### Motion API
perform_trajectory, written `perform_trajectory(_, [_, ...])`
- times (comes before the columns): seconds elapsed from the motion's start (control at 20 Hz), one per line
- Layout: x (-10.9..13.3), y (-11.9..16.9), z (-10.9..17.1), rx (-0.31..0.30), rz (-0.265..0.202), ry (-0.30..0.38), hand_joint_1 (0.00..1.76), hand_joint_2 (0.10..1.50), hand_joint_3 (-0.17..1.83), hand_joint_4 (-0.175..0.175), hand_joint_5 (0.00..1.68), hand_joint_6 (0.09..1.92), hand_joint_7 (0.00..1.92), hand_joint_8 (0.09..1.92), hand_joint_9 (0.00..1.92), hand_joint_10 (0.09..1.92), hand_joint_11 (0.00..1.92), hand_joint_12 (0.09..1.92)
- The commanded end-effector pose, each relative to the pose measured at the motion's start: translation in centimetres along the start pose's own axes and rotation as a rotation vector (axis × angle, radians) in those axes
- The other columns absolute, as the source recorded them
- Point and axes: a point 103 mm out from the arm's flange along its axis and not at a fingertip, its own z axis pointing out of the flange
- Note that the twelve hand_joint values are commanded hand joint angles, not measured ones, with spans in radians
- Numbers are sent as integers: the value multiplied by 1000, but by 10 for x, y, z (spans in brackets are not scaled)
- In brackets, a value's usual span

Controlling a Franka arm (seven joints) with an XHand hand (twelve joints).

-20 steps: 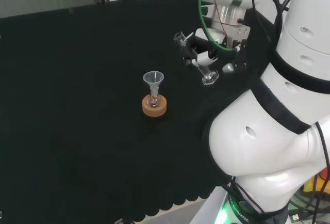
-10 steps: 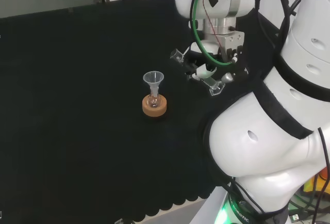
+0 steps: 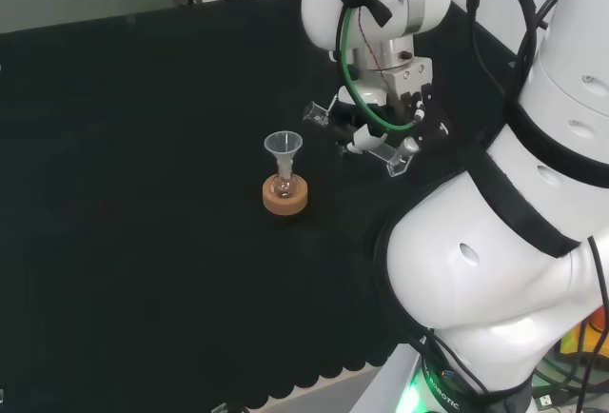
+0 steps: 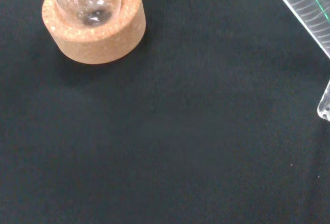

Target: Pour the water from the graduated cylinder into the round-bottom flask.

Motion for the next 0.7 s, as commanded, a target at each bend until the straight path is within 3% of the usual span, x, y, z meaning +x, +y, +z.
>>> perform_trajectory(0.05, [7, 8, -3, 33, 19, -78, 1128, 1185, -1, -175, 859, 1192, 1006, 597, 1296, 185, 1147, 782])
perform_trajectory(0.7, [15, 17, -13, 89, 64, -191, 1127, 1186, 0, -175, 856, 1197, 1001, 593, 1292, 180, 1140, 781])
